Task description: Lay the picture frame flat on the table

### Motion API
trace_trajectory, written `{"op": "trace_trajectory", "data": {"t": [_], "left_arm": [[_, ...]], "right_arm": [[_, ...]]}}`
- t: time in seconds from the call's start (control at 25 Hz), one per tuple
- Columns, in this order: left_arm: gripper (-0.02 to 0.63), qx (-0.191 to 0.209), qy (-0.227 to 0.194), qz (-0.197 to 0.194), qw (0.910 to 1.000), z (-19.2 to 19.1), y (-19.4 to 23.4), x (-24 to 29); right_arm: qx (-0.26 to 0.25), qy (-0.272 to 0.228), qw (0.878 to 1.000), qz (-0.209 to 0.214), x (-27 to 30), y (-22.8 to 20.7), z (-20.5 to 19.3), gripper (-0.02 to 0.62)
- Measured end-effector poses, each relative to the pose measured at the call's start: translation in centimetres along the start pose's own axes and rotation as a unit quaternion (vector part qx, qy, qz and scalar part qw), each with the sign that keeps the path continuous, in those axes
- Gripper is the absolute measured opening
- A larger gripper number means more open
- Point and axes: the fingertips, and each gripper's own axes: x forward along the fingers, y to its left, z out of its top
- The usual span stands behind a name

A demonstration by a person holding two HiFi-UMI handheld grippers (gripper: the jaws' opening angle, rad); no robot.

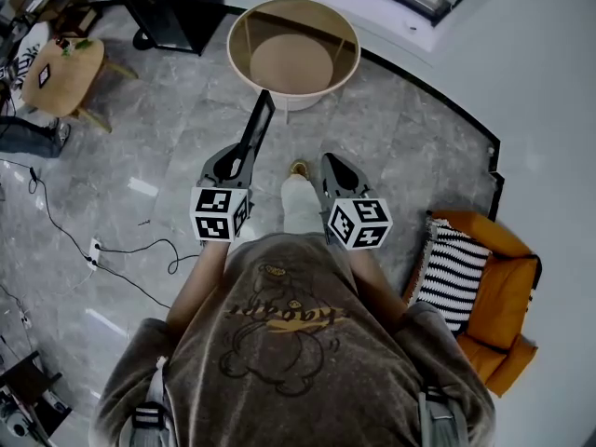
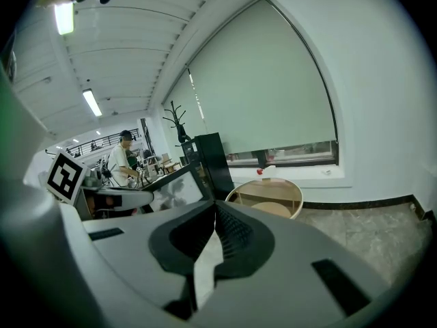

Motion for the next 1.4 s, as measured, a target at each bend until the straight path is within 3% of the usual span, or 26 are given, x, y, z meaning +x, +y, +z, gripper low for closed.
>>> {"op": "trace_trajectory", "data": {"t": [0.4,0.96,1.4], "left_arm": [[0.081,-0.001,0.017,-0.005,0.9998,3.0,1.7,5.5],[0.081,-0.011,0.012,0.019,0.9997,9.7,3.3,14.9],[0.082,-0.024,-0.003,0.046,0.9986,13.2,3.7,20.6]], "right_arm": [[0.011,0.014,1.0,0.005,5.1,-2.8,3.1,0.018],[0.0,0.019,0.999,0.032,13.0,-9.5,10.3,0.018],[-0.018,0.031,0.997,0.062,18.0,-14.2,13.5,0.018]]}}
